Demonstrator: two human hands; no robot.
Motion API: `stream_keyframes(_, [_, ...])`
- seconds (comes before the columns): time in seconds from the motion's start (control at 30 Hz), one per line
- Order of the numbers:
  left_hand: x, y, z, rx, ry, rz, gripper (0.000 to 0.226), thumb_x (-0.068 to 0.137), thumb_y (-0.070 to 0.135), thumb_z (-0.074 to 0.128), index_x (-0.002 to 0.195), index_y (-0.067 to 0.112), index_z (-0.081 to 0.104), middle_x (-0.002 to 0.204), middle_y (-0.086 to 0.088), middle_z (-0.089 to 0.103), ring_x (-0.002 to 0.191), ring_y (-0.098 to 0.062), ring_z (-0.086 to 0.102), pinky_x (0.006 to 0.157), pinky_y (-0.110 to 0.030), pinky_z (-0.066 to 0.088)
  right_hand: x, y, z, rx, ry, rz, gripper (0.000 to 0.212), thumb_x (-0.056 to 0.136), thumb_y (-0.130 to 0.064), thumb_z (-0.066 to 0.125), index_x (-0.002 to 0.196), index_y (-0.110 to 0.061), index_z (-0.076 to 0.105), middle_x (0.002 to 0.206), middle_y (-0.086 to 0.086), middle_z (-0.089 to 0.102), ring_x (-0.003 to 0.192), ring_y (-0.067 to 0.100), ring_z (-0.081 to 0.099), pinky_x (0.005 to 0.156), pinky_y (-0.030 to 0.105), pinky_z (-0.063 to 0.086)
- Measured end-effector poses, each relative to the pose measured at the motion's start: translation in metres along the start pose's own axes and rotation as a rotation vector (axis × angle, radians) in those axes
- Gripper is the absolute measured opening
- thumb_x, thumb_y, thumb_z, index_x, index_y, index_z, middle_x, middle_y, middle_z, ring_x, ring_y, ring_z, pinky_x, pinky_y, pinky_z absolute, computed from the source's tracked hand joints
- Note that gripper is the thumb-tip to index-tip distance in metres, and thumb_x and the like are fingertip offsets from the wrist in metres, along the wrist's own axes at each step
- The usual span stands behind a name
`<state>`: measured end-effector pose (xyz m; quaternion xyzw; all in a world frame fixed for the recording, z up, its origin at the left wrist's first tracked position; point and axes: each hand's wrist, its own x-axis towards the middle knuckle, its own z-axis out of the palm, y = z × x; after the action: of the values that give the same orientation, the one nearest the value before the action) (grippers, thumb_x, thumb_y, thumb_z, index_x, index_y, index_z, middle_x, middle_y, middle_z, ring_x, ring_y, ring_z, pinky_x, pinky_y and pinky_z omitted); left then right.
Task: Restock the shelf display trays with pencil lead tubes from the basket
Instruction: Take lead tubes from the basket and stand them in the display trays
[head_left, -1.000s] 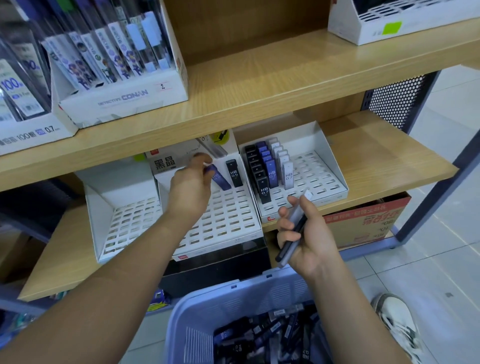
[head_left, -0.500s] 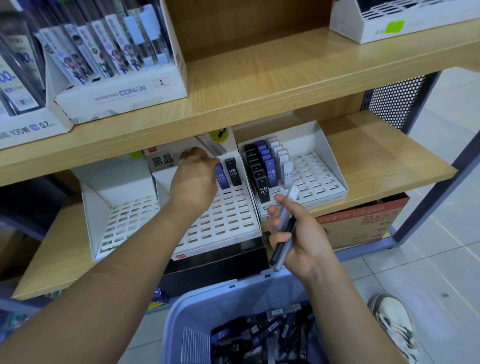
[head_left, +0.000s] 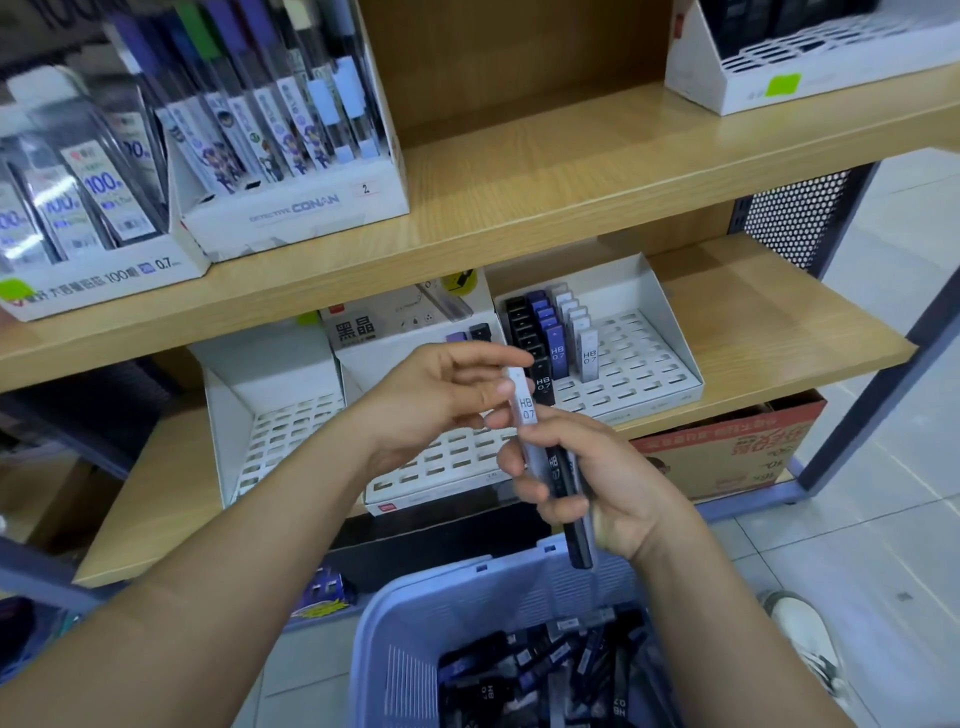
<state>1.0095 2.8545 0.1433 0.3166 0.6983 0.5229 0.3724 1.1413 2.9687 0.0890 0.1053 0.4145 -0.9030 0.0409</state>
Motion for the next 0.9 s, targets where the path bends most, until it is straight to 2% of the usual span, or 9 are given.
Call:
stream_keyframes(0.1, [-0.001,0.001,-0.005,-0.045,0.064,0.034,0.027,0.078,0.004,0.066,0.104,0.013,0.069,0.093,-0.011,0.073,0.087,-0.020,0.068,0.076,-0.027,0.054,0.001,0.002,0.000,-0.014,0.022,-0.003,0.023,0.095,-0.010,0.051,0.114,-0.009,0.063,0.076,0.010,0.059,0.050,0.012,0.051,0.031,0.012,0.027])
stream_keyframes(0.23, [-0.002,0.004,-0.020,-0.099,0.206,-0.001,0.023,0.086,-0.006,0.059,0.103,0.007,0.068,0.088,-0.010,0.074,0.079,-0.016,0.069,0.068,-0.020,0.054,0.007,0.003,-0.007,-0.119,0.220,-0.078,0.019,0.094,-0.013,0.059,0.112,-0.007,0.062,0.078,0.011,0.069,0.047,0.013,0.051,0.033,0.015,0.028])
stream_keyframes(0.33, [-0.001,0.002,-0.020,0.012,0.232,-0.060,0.019,0.087,0.001,0.063,0.105,0.005,0.067,0.086,-0.015,0.074,0.075,-0.018,0.071,0.067,-0.021,0.058,0.011,0.007,-0.010,-0.257,0.318,-0.104,0.012,0.092,-0.013,0.064,0.103,-0.011,0.063,0.079,0.012,0.073,0.043,0.011,0.046,0.036,0.017,0.030])
stream_keyframes(0.43, [0.001,0.001,-0.016,0.154,0.266,-0.078,0.016,0.084,0.002,0.068,0.100,0.004,0.068,0.081,-0.014,0.074,0.073,-0.019,0.070,0.068,-0.022,0.058,0.015,0.014,-0.011,-0.248,0.439,-0.126,0.017,0.090,-0.018,0.067,0.104,-0.009,0.065,0.076,0.009,0.073,0.044,0.010,0.040,0.038,0.019,0.032])
stream_keyframes(0.5, [0.004,0.004,-0.012,0.170,0.318,-0.036,0.013,0.083,0.000,0.069,0.095,0.005,0.069,0.081,-0.014,0.073,0.075,-0.020,0.070,0.070,-0.024,0.058,0.018,0.015,-0.018,-0.099,0.541,-0.131,0.017,0.093,-0.023,0.065,0.103,-0.009,0.064,0.071,0.006,0.068,0.045,0.009,0.038,0.038,0.019,0.031])
stream_keyframes(0.57, [0.007,0.008,-0.005,0.174,0.376,0.035,0.011,0.084,0.001,0.069,0.093,0.007,0.071,0.081,-0.013,0.074,0.075,-0.019,0.070,0.072,-0.024,0.058,0.018,0.012,-0.029,0.192,0.604,-0.121,0.009,0.095,-0.019,0.059,0.093,-0.010,0.060,0.066,0.003,0.058,0.042,0.008,0.034,0.035,0.017,0.028])
stream_keyframes(0.67, [0.016,0.012,0.012,0.292,0.463,0.150,0.011,0.085,0.008,0.070,0.094,0.014,0.073,0.082,-0.006,0.073,0.076,-0.015,0.068,0.073,-0.021,0.056,0.015,0.007,-0.046,0.590,0.640,-0.145,0.014,0.090,-0.012,0.050,0.077,-0.014,0.046,0.061,0.000,0.047,0.043,0.009,0.033,0.036,0.017,0.028])
stream_keyframes(0.83, [0.041,0.011,0.040,0.548,0.504,0.267,0.019,0.087,0.016,0.068,0.106,0.018,0.072,0.087,0.010,0.068,0.078,-0.004,0.063,0.076,-0.019,0.053,0.012,0.004,-0.050,0.764,0.639,-0.242,0.015,0.068,0.000,0.043,0.076,-0.013,0.040,0.066,0.003,0.043,0.052,0.014,0.036,0.052,0.023,0.034])
stream_keyframes(0.9, [0.051,0.009,0.051,0.647,0.482,0.290,0.021,0.088,0.017,0.067,0.108,0.017,0.072,0.092,0.007,0.070,0.080,-0.005,0.062,0.083,-0.021,0.052,0.011,0.002,-0.052,0.793,0.639,-0.271,0.018,0.072,0.005,0.037,0.075,-0.012,0.041,0.067,0.004,0.044,0.053,0.015,0.038,0.054,0.025,0.036])
